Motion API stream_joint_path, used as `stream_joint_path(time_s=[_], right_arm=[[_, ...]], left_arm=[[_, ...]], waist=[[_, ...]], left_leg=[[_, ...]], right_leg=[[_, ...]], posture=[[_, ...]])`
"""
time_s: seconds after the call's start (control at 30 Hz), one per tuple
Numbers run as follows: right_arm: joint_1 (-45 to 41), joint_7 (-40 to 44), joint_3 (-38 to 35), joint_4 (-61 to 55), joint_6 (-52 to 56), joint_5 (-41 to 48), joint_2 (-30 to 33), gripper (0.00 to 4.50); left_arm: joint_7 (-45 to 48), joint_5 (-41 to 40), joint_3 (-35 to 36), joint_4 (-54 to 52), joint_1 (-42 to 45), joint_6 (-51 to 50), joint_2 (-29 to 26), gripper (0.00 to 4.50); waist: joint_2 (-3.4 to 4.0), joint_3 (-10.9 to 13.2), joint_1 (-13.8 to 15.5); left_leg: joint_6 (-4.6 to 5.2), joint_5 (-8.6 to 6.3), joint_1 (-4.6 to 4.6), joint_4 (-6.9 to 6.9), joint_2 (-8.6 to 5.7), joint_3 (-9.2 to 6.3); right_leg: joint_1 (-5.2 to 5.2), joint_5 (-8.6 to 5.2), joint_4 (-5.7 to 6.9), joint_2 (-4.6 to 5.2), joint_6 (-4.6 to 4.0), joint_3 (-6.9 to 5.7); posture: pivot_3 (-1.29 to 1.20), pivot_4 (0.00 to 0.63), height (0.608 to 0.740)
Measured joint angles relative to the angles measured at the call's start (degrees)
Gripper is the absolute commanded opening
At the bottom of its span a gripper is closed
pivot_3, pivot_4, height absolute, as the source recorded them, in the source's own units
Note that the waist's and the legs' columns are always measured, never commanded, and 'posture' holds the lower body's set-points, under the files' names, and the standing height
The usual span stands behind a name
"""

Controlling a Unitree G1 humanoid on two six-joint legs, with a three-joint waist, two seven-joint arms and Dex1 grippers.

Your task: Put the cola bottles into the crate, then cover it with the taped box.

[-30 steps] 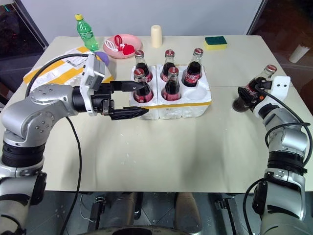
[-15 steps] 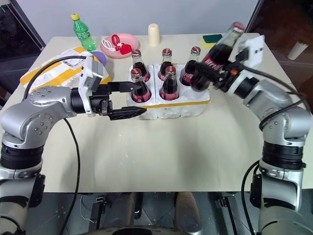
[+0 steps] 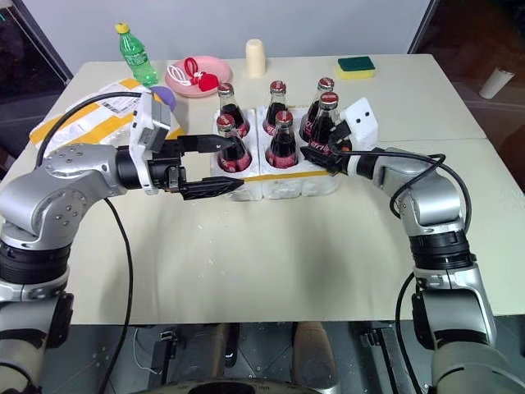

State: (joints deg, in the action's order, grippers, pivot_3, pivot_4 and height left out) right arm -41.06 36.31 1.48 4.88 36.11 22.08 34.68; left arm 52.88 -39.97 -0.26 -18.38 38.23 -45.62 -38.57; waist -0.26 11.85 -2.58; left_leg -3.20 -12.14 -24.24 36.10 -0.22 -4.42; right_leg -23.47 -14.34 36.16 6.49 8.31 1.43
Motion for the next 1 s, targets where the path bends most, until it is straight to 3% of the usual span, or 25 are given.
stream_joint_path(time_s=[0.23,0.47,0.6,0.73,0.87,1.0], right_arm=[[-0.3,1.2,-2.7,-1.1,4.7,2.0,0.1,4.43],[-3.1,3.0,-18.7,-10.3,17.9,16.2,8.3,4.43],[1.9,9.1,-23.9,-14.7,22.4,21.0,19.6,4.43],[9.8,15.9,-25.5,-18.3,22.4,23.0,24.5,4.43],[13.7,23.3,-29.7,-24.0,23.5,30.2,27.5,4.43],[15.0,25.7,-31.8,-28.9,23.5,34.4,29.5,4.43]], left_arm=[[-2.4,0.9,2.1,-1.3,-2.8,0.1,-2.3,4.50],[-8.4,6.2,12.7,-2.7,-9.6,2.6,-10.0,4.50],[-9.8,14.9,19.7,-1.5,-22.4,8.5,-16.6,4.50],[-12.8,28.0,21.6,4.7,-34.7,18.4,-21.1,4.50],[-20.4,38.9,19.7,14.4,-36.4,25.0,-21.3,4.50],[-25.5,47.5,11.9,25.1,-33.0,31.9,-21.2,4.50]], waist=[[-0.01,0.0,0.2],[0.00,0.0,0.3],[0.00,0.0,0.3],[0.01,0.0,0.1],[0.01,0.0,0.6],[-0.19,-0.1,1.4]], left_leg=[[0.00,0.00,0.05,-0.01,0.00,-0.02],[0.01,-0.01,0.00,-0.07,0.00,-0.05],[0.04,-0.03,0.03,-0.16,0.01,-0.02],[0.03,-0.03,0.11,-0.13,0.03,0.12],[0.03,-0.03,0.10,-0.04,0.04,0.11],[0.02,-0.04,0.08,-0.02,0.04,0.13]], right_leg=[[0.03,0.00,0.04,0.00,0.00,0.00],[0.01,-0.01,-0.01,0.00,-0.01,-0.04],[0.01,-0.03,-0.08,0.00,-0.04,-0.04],[0.01,-0.15,-0.09,0.03,-0.25,0.02],[0.05,-0.16,-0.09,0.05,-0.28,0.02],[0.04,-0.14,-0.11,0.06,-0.28,0.01]], posture=[[0.00,0.150,0.739],[0.00,0.150,0.739],[0.00,0.150,0.739],[0.00,0.150,0.739],[0.00,0.150,0.739],[0.00,0.150,0.739]])
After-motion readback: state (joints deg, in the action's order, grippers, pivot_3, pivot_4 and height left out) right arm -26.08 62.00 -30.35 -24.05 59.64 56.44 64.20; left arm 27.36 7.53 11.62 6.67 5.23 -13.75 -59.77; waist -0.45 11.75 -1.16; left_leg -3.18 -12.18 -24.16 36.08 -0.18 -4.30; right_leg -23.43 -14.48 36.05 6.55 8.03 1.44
